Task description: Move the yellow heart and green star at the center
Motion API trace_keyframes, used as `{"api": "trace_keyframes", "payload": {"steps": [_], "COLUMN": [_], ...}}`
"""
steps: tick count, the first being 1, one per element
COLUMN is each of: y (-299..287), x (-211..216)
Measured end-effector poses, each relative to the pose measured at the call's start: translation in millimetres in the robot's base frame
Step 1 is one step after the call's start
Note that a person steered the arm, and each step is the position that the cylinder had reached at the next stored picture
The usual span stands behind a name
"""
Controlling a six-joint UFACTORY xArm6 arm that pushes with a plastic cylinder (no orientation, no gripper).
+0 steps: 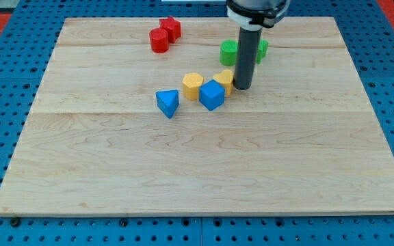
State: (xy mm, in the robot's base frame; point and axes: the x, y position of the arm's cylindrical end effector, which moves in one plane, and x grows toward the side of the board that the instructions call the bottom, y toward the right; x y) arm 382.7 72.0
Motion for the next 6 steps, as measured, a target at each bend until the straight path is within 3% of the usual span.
{"api": "trace_keyframes", "payload": {"steps": [1, 3, 4, 5, 6], "y": [7.4, 97.3, 98.1, 6.5, -25.9], "x": [-7.1, -85.6, -107.5, -107.7, -100.6]}}
